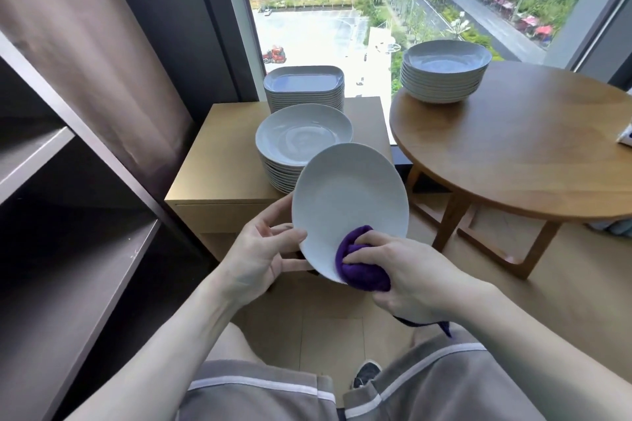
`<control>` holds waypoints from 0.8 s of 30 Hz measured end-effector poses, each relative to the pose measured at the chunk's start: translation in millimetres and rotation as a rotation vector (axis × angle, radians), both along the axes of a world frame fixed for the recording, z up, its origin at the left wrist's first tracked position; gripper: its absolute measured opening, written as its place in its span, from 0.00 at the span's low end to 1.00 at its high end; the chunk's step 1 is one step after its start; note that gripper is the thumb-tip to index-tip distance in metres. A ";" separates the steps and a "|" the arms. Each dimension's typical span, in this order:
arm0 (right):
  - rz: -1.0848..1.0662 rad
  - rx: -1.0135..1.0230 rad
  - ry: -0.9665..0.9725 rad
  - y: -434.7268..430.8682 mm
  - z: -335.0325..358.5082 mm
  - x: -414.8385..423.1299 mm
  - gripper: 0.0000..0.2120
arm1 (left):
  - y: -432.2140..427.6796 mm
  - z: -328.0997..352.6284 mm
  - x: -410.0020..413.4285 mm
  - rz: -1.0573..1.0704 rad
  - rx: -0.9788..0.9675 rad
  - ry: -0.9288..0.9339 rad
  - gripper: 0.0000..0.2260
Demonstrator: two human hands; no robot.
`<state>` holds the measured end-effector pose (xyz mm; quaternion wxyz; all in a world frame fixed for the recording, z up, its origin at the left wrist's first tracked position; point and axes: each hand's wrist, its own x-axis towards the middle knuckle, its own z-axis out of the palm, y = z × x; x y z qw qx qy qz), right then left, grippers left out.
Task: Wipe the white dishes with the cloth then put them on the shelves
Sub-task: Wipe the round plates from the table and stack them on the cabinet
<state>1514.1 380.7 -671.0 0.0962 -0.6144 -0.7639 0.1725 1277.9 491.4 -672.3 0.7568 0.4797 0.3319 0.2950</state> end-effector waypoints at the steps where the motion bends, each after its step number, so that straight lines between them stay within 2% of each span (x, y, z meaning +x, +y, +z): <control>1: -0.022 -0.003 -0.030 0.2 -0.5 2.6 0.30 | 0.1 0.5 -0.4 0.009 0.006 0.008 0.30; 9: -0.371 0.046 -0.173 8.5 0.7 15.6 0.27 | -4.4 0.2 0.3 -0.027 0.009 0.036 0.29; 15: -0.487 0.131 -0.175 12.9 3.9 14.8 0.27 | -12.6 -4.0 5.8 -0.158 0.002 0.061 0.29; 19: -0.448 0.245 -0.085 11.5 7.0 7.6 0.30 | -19.8 -8.2 12.7 -0.236 -0.021 0.059 0.29; 21: -0.379 0.322 -0.002 8.0 7.7 1.1 0.29 | -20.6 -8.0 13.1 -0.250 -0.021 0.063 0.30; 24: -0.220 0.333 0.059 4.0 9.6 -8.6 0.30 | -19.0 -7.7 11.3 -0.278 0.010 0.072 0.29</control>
